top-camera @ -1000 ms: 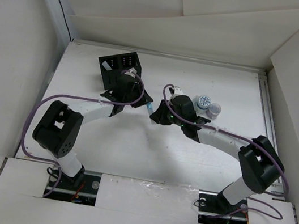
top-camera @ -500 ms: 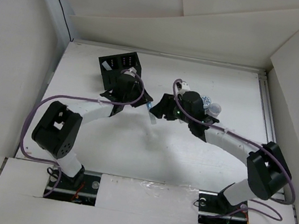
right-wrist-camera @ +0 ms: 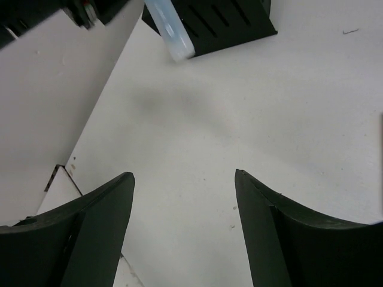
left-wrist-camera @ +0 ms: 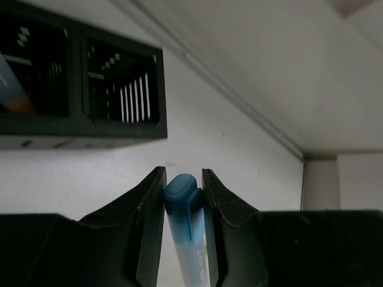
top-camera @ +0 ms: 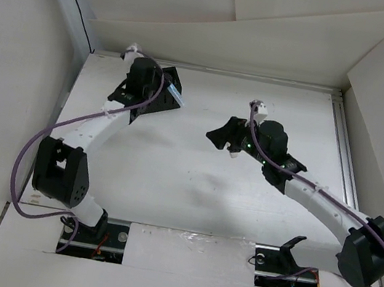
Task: Sort the stationery into containers
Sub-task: Place the pen in the storage box.
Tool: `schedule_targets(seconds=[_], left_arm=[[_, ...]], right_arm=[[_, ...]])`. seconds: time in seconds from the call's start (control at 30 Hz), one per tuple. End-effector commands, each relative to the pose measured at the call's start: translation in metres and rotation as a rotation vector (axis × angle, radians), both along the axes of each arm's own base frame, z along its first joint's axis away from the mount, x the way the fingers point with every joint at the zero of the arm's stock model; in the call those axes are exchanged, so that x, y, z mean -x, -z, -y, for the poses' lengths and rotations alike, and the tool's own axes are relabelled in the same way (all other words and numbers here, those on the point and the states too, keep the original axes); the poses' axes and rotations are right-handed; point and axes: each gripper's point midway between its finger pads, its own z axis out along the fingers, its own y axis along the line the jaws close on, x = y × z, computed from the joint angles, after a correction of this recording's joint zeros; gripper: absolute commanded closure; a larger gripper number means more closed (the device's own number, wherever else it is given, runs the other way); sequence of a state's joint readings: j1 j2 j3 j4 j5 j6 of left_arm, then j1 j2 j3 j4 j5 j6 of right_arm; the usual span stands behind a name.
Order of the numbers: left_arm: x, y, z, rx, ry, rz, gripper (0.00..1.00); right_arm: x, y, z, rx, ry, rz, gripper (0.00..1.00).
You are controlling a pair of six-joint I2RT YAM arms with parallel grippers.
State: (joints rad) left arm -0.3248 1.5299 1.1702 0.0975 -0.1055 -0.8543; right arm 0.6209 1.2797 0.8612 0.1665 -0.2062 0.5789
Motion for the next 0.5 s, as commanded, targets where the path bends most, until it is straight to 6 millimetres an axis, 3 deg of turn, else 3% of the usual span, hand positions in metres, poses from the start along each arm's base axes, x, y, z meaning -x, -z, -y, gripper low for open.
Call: schedule_targets(seconds=[0.0, 0.1, 0.13, 0.2, 0.23, 0.47], left_arm=[[-0.022, -0.055, -0.054, -0.047, -0.229, 0.085, 1.0], [-0.037, -0.055, -0.096, -0.083, -0.356, 0.065, 1.0], [-0.04, -0.064, -0.106, -0.105, -0.388, 0.07, 1.0], [-0.046, -0.058, -0.131, -0.19, -0.487, 0.039, 1.0], [-0.047, -0.066, -0.137, -0.218, -0.516, 0.039, 1.0], [-0.049, -0.06, -0.173, -0.414, -0.664, 0.002, 1.0]], right_arm=[[-0.002, 0.008, 0.012, 0.025, 0.032, 0.012, 0.26], [-0.003, 0.01, 0.016, 0.026, 0.043, 0.01, 0.26], [-0.006, 0.006, 0.021, 0.02, 0.055, 0.018, 0.26], [-0.007, 0.011, 0.025, 0.027, 0.066, 0.009, 0.26], [-0.006, 0.007, 0.026, 0.021, 0.066, 0.018, 0.26], [-0.01, 0.008, 0.033, 0.021, 0.086, 0.017, 0.26]])
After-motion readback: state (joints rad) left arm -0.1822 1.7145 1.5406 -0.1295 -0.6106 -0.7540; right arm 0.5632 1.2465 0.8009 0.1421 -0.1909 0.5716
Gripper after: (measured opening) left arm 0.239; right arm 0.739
